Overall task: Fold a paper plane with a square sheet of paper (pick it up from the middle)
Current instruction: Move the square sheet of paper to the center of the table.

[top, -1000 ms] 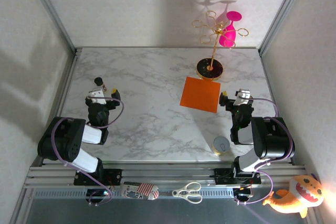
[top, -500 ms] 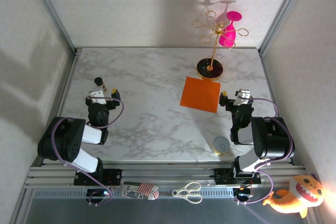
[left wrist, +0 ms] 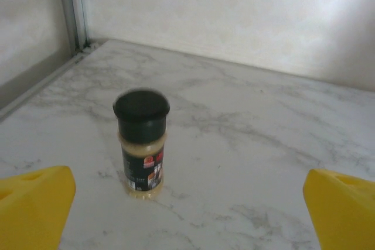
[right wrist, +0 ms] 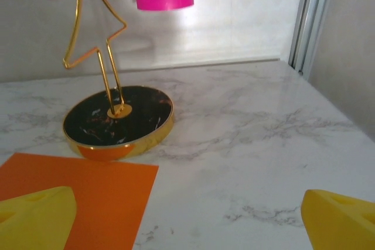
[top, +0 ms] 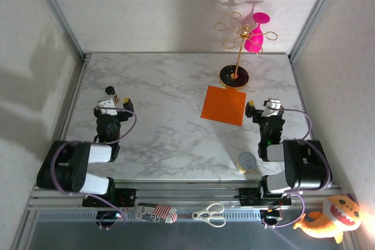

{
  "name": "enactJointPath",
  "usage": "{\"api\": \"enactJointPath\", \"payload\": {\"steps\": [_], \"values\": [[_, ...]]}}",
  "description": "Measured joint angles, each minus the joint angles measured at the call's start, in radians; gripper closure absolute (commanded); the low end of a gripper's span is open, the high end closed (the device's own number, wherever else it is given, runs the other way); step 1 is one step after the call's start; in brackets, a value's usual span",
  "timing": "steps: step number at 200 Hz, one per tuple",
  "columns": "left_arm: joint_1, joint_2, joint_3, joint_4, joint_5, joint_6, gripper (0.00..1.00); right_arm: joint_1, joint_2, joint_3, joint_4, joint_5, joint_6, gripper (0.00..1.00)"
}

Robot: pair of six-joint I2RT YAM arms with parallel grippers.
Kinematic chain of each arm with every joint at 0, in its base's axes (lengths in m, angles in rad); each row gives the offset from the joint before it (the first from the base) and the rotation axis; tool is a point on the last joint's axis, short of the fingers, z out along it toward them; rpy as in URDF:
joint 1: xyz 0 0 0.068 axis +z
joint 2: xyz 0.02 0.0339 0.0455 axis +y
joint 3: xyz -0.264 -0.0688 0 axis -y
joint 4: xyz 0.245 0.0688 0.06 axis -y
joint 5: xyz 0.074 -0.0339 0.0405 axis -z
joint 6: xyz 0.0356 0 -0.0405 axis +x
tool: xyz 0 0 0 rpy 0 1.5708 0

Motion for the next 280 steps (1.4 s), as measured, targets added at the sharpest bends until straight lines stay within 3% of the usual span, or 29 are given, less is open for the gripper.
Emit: {"api": "enactJointPath", "payload": {"steps": [30,56,93,119,163,214,280], "values": [[-0.002,-0.149,0.071,-0.108,-0.026,-0.049,0.01,0.031,-0.142,0.121,-0.212,0.007,0.037,0.01],[-0.011,-0.206,0.193,-0.29,-0.032,-0.171,0.01,0.058,-0.19,0.293,-0.46,-0.003,0.153,0.01],[-0.015,-0.245,0.345,-0.506,0.051,-0.384,0.01,0.072,-0.101,0.529,-0.787,-0.14,0.33,0.01],[-0.015,-0.26,0.36,-0.571,0.149,-0.484,0.01,0.132,-0.009,0.585,-0.929,-0.214,0.414,0.01],[-0.015,-0.233,0.402,-0.645,0.271,-0.528,0.01,0.214,0.13,0.618,-1.058,-0.212,0.515,0.01],[-0.015,-0.227,0.408,-0.684,0.278,-0.539,0.01,0.235,0.314,0.753,-1.14,-0.198,0.607,0.01],[-0.015,-0.212,0.445,-0.755,0.28,-0.527,0.01,0.284,0.5,0.919,-1.245,-0.123,0.611,0.01]]}}
